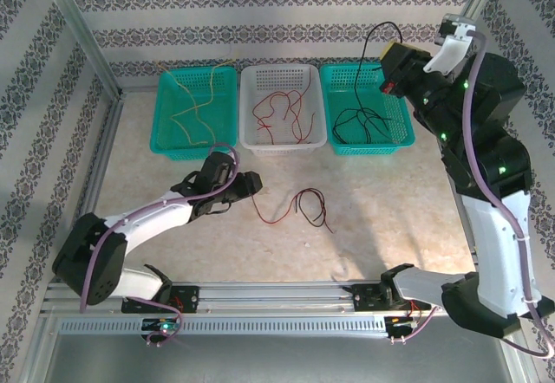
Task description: Untangle the cables
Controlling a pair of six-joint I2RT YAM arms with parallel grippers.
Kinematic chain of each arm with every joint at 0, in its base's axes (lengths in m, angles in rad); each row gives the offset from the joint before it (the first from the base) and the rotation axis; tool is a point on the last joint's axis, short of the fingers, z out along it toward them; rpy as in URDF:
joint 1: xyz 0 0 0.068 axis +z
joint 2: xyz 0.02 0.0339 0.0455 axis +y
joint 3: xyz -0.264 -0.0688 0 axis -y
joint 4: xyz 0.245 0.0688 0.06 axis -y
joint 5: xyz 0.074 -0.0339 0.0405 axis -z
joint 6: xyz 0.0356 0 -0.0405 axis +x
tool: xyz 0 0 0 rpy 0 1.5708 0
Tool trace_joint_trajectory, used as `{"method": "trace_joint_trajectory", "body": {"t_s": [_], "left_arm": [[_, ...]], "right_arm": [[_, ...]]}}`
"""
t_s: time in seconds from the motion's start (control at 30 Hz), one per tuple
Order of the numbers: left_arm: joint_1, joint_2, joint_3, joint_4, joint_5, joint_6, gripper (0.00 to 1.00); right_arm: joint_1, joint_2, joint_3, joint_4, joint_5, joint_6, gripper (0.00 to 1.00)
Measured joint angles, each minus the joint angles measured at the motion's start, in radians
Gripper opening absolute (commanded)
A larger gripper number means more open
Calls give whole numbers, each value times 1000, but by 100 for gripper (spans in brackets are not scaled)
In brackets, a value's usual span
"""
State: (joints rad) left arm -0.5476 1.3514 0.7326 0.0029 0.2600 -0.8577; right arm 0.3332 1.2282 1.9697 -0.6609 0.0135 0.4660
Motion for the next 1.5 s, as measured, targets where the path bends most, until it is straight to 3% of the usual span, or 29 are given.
{"method": "trace_joint_trajectory", "body": {"t_s": [0.3, 0.57, 0.63, 0.73, 0.77, 0.9, 1.17, 1.3, 1.5], "left_arm": [[0, -221, 114, -196, -101, 135, 62], [0, -332, 160, -240, -76, 216, 63], [0, -335, 164, -243, -57, 225, 63], [0, -333, 171, -245, -40, 231, 63], [0, -332, 174, -245, -34, 232, 64], [0, -324, 188, -244, -16, 241, 64], [0, -305, 208, -245, 0, 245, 66], [0, -305, 219, -244, 1, 245, 66], [0, -303, 220, -241, 34, 229, 65]], "right_arm": [[-202, 246, 70, -16, -68, 10, 0], [-289, 507, 200, -31, -82, 27, 1], [-312, 572, 262, -45, -87, 28, 6], [-342, 682, 394, -85, -98, 25, 29], [-351, 721, 439, -103, -106, 25, 41], [-363, 826, 507, -183, -114, 21, 41], [-332, 695, 139, -176, -120, 7, 48], [-269, 478, -145, -104, -117, 6, 53], [-59, 126, -594, -6, -78, 14, 52]]}}
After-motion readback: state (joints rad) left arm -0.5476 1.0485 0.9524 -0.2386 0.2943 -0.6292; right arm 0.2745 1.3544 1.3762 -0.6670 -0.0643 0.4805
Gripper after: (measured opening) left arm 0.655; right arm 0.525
